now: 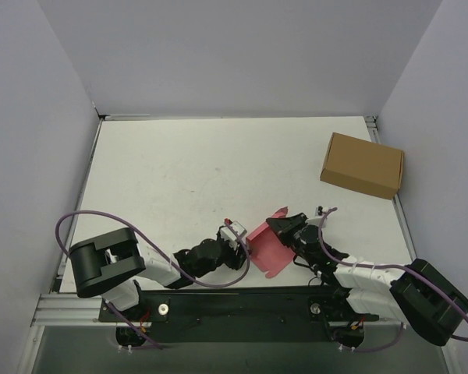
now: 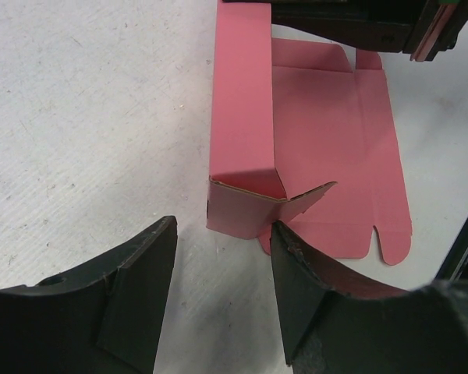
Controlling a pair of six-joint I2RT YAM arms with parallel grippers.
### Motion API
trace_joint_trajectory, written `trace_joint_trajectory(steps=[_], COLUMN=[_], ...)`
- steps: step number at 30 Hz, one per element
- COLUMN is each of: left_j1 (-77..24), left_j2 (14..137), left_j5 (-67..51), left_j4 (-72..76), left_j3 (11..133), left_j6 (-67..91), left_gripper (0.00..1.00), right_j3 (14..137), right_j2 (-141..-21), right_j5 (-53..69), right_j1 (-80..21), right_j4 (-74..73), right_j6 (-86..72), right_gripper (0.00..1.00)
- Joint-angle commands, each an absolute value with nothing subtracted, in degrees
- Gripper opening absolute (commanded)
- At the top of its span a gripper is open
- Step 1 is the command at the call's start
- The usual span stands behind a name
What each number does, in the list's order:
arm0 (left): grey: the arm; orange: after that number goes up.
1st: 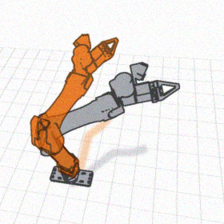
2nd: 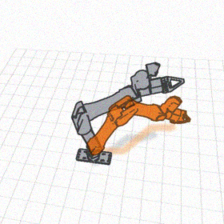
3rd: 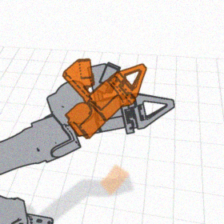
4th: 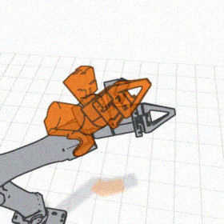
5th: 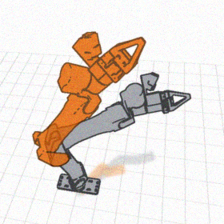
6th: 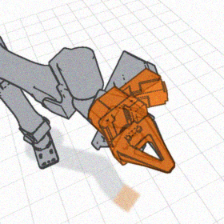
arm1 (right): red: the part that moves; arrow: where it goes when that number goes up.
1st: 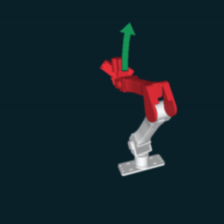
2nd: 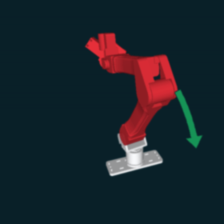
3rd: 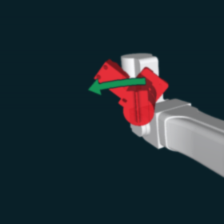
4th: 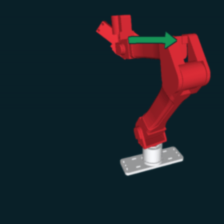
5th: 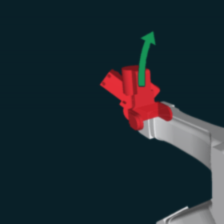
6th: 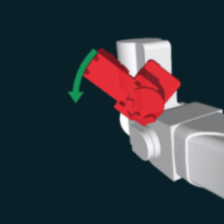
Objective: Fold the paper box
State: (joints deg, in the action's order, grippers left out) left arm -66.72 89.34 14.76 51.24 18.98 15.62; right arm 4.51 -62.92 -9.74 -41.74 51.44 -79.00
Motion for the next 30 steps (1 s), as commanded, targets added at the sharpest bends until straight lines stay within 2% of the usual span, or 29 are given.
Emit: trace_joint_trajectory(steps=[1, 10, 16, 30], left_j1=[-66.88, -67.32, -68.82, -69.96], left_j2=[90.87, 93.07, 94.39, 98.70], left_j5=[16.35, 18.89, 25.57, 34.18], left_j4=[58.00, 60.64, 63.45, 61.70], left_j3=[19.07, 19.16, 18.19, 21.53], left_j6=[14.94, 13.54, 13.54, 15.47], left_gripper=[0.61, 0.61, 0.61, 0.60], right_j3=[0.35, -2.72, -3.34, -2.73], right_j2=[-64.68, -73.56, -79.45, -74.45], right_j5=[-12.04, -11.78, -10.99, -13.62], right_j1=[-42.28, -42.28, -42.45, -43.68], right_j4=[52.81, 64.57, 71.36, 64.17], right_j6=[-73.57, -73.04, -73.65, -73.04], right_gripper=[0.00, 0.00, 0.00, 0.00])
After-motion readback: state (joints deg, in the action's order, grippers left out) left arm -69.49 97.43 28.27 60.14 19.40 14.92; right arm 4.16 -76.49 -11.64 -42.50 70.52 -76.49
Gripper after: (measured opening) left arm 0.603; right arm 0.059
